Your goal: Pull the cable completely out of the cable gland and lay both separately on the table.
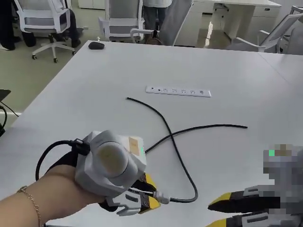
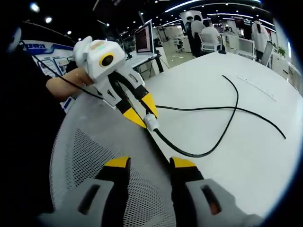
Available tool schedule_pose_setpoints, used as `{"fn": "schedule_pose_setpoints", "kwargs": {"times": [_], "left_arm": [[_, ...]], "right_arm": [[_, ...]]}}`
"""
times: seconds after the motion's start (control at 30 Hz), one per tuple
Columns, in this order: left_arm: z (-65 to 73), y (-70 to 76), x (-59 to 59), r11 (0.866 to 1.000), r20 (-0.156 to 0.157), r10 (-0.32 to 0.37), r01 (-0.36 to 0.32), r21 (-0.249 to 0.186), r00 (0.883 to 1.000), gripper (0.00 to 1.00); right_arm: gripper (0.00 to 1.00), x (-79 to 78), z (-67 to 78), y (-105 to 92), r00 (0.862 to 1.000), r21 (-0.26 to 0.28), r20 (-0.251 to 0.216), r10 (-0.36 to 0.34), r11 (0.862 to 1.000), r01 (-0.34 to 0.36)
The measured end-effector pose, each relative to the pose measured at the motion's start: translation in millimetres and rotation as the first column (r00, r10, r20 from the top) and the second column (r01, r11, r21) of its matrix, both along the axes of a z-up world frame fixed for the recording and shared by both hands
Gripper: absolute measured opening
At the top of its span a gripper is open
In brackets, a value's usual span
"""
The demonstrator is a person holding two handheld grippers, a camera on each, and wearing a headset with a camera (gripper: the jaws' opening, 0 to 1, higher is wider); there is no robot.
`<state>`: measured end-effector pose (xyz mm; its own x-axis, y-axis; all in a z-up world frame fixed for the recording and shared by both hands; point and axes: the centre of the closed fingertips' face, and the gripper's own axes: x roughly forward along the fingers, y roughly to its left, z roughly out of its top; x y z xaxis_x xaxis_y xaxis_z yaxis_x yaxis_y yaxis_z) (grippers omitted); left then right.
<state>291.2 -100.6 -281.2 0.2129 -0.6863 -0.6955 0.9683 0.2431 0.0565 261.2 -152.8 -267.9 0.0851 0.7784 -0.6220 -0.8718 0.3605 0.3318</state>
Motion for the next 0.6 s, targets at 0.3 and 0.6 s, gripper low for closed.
{"fn": "schedule_pose_setpoints", "kwargs": {"times": [0.3,0.6], "left_arm": [[18.8,-8.8,-8.4,0.996,0.011,0.025,-0.024,-0.082,1.0,0.17],[18.0,-13.5,-17.4,0.998,0.061,-0.024,0.028,-0.062,0.998,0.17]], "right_arm": [[0.33,5.1,3.6,32.1,0.985,0.006,-0.002,0.173,0.985,-0.173],[0.28,4.9,-1.7,41.5,0.96,-0.011,-0.04,0.278,0.96,-0.278]]}}
